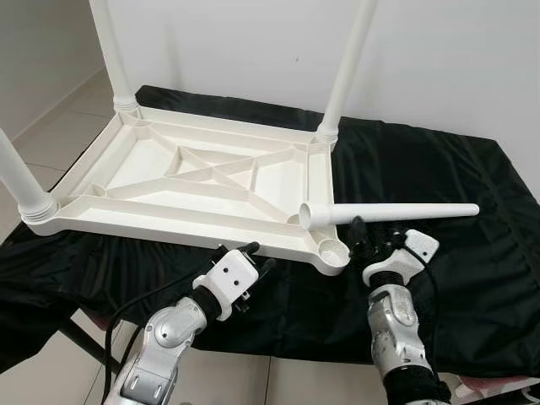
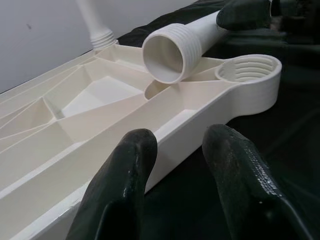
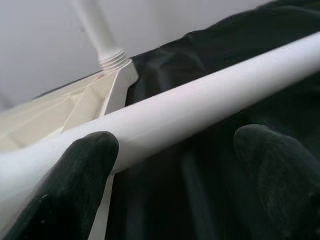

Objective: Building children table

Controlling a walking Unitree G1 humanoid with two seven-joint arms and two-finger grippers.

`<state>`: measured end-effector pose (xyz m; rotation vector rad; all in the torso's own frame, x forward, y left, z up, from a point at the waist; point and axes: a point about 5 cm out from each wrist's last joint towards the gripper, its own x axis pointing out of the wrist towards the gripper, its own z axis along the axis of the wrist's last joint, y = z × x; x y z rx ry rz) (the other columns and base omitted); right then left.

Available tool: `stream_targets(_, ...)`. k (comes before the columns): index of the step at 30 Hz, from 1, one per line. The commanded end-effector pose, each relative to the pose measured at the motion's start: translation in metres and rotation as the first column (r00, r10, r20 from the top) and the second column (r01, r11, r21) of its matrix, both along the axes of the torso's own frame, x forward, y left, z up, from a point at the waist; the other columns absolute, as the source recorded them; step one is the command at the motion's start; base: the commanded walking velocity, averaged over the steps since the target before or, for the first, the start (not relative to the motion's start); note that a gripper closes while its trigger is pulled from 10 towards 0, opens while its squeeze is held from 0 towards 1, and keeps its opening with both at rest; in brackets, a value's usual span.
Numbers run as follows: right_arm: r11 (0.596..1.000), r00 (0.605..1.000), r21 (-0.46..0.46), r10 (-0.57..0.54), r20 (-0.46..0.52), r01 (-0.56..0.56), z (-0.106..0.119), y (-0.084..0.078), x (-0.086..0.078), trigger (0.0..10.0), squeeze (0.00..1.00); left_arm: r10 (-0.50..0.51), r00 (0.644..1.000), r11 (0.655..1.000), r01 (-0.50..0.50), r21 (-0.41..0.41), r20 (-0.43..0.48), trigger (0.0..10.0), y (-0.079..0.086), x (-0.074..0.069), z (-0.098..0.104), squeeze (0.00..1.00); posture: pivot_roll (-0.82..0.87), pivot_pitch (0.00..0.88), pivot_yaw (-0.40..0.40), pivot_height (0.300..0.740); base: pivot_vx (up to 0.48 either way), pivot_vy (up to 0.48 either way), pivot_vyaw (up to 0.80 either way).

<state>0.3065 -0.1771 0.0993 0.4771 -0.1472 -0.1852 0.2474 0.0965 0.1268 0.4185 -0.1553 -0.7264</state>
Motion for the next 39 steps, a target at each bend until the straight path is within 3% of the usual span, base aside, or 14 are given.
stream_targets(1,0.994,1.0,0.106,-0.023,-0.015,0.024,0.004,-0.004,0.005,10.0,0.0,-0.052,0.999,0.998,0.052,0.023,0.009,10.0,-0.006,-0.002,0.005,0.0,0.03,0.031,-0.068,0.74,0.0,0.0,0.0)
stream_targets(5,0.961,0.999,0.277,-0.01,-0.049,0.023,0.01,-0.003,0.015,10.0,0.0,-0.084,0.996,0.995,0.083,0.049,0.018,10.0,-0.009,-0.003,0.011,0.0,0.03,0.034,-0.069,0.74,0.0,0.0,0.0)
stream_targets(7,0.961,0.999,0.277,-0.01,-0.049,0.023,0.01,-0.003,0.015,10.0,0.0,-0.084,0.996,0.995,0.083,0.049,0.018,10.0,-0.009,-0.003,0.011,0.0,0.03,0.034,-0.069,0.74,0.0,0.0,0.0)
stream_targets(9,0.917,0.996,0.397,0.016,-0.091,0.021,0.012,0.0,0.023,10.0,0.0,-0.107,0.994,0.992,0.105,0.065,0.035,10.0,-0.011,-0.004,0.018,0.0,0.04,0.037,-0.072,0.74,0.0,0.0,0.0)
stream_targets(16,0.862,0.991,0.506,0.062,-0.115,0.005,0.017,0.006,0.031,10.0,0.0,-0.129,0.99,0.99,0.125,0.067,0.061,10.0,-0.015,-0.006,0.031,0.0,0.04,0.042,-0.075,0.74,0.0,0.0,0.0)
stream_targets(23,0.749,0.984,0.662,0.11,-0.138,0.009,0.022,0.009,0.035,10.0,0.0,-0.133,0.989,0.99,0.128,0.067,0.069,10.0,-0.016,-0.006,0.037,0.0,0.05,0.045,-0.079,0.74,0.0,0.0,0.0)
stream_targets(24,0.706,0.985,0.708,0.125,-0.115,-0.006,0.028,0.011,0.037,10.0,0.0,-0.133,0.989,0.989,0.129,0.066,0.067,10.0,-0.016,-0.007,0.037,0.0,0.05,0.044,-0.079,0.74,0.0,0.0,0.0)
stream_targets(25,0.706,0.985,0.708,0.125,-0.115,-0.006,0.028,0.011,0.037,10.0,0.0,-0.133,0.989,0.989,0.129,0.066,0.067,10.0,-0.016,-0.007,0.037,0.0,0.05,0.044,-0.079,0.74,0.0,0.0,0.0)
stream_targets(27,0.618,0.988,0.784,0.146,-0.049,-0.053,0.04,0.013,0.039,10.0,0.0,-0.134,0.989,0.989,0.13,0.065,0.064,10.0,-0.018,-0.008,0.038,0.0,0.05,0.042,-0.08,0.74,0.0,0.0,0.0)
stream_targets(28,0.618,0.988,0.784,0.146,-0.049,-0.053,0.04,0.013,0.039,10.0,0.0,-0.134,0.989,0.989,0.13,0.065,0.064,10.0,-0.018,-0.008,0.038,0.0,0.05,0.042,-0.08,0.74,0.0,0.0,0.0)
stream_targets(30,0.566,0.987,0.82,0.16,-0.009,-0.084,0.047,0.015,0.04,10.0,0.0,-0.134,0.989,0.99,0.13,0.064,0.063,10.0,-0.018,-0.008,0.038,0.0,0.04,0.037,-0.08,0.74,0.0,0.0,0.0)
stream_targets(33,0.537,0.987,0.839,0.159,0.0,-0.087,0.048,0.015,0.04,10.0,0.0,-0.133,0.989,0.99,0.13,0.063,0.062,10.0,-0.019,-0.008,0.039,0.0,0.04,0.034,-0.081,0.74,0.0,0.0,0.0)
stream_targets(35,0.483,0.988,0.871,0.153,0.017,-0.09,0.048,0.012,0.043,10.0,0.0,-0.134,0.989,0.99,0.13,0.063,0.063,10.0,-0.019,-0.007,0.039,0.0,0.04,0.025,-0.081,0.74,0.0,0.0,0.0)
stream_targets(39,0.471,0.989,0.878,0.15,0.016,-0.086,0.047,0.01,0.045,10.0,0.0,-0.134,0.989,0.989,0.13,0.062,0.064,10.0,-0.02,-0.007,0.04,0.0,0.04,0.022,-0.081,0.74,0.0,0.0,0.0)
